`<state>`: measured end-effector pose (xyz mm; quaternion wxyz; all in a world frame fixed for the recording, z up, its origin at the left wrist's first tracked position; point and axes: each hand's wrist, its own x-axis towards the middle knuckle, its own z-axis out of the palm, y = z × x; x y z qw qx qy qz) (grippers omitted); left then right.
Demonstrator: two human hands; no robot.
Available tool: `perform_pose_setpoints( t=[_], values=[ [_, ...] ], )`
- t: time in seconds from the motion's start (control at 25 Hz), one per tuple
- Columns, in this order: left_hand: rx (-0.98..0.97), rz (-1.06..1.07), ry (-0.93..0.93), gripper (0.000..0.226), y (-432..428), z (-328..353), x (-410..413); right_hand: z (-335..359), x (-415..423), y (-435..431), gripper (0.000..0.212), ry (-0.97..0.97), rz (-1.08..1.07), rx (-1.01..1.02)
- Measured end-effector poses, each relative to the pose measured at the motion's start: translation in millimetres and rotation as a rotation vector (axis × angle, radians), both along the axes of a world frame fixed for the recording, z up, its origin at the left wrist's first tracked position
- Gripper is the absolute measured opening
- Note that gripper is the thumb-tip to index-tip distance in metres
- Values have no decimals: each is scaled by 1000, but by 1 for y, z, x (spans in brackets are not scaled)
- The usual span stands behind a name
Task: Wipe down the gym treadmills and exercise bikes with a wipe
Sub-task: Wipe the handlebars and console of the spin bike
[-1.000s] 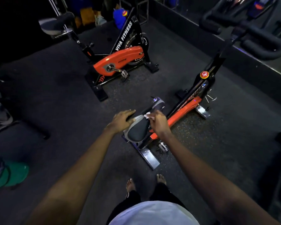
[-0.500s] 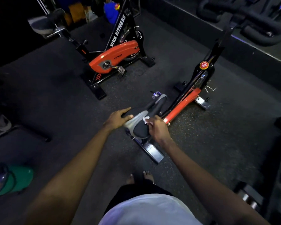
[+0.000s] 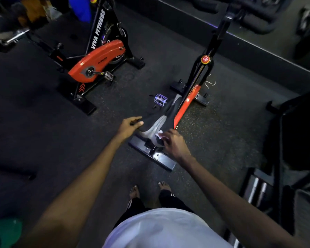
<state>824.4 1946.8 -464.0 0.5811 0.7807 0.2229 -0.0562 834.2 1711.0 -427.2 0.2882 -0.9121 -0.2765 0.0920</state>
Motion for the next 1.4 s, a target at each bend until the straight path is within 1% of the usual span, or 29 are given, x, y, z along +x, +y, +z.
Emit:
perform_pose_setpoints(
  t=[0.12,0.28,0.36,0.44,0.56,0.64,0.76,0.84,0.96,1.04,1.16,1.24,1.32,1.4],
  values=[
    [-26,23,-32,26,9,-1,1,4,0,26,22,-21,59,-32],
    [-65,3,-12,21,20,-7,1,-4,-11,18,25,-109,147,-49],
    [-101,-17,-1,21,24,-7,-1,-1,-4,30,21,-117,117,-65],
    [-155,-27,6,22,29,-10,-1,4,4,54,17,-78,72,-59],
    [-201,-25,38,22,43,-17,-5,5,5,73,25,-44,90,-64],
    [-183,-8,29,23,53,-23,-7,5,16,63,23,-72,88,-97],
    [-166,5,25,24,61,-30,-10,5,43,59,28,-87,-41,-136],
    [-171,12,32,24,61,-35,-10,3,36,68,30,-75,12,-160],
    [-184,-4,32,24,51,-34,0,-4,27,64,32,-77,169,-167],
    [-190,-36,41,24,41,-28,8,-1,54,62,39,-85,121,-223],
    [-120,-121,19,25,23,-15,18,7,87,67,41,-72,-11,-313],
    [-10,-189,39,31,14,-5,21,7,92,65,40,-118,41,-365],
    [152,-274,58,41,8,0,24,7,99,58,39,-156,116,-393],
    [272,-359,67,47,4,7,29,12,123,56,36,-163,81,-440]
  ],
)
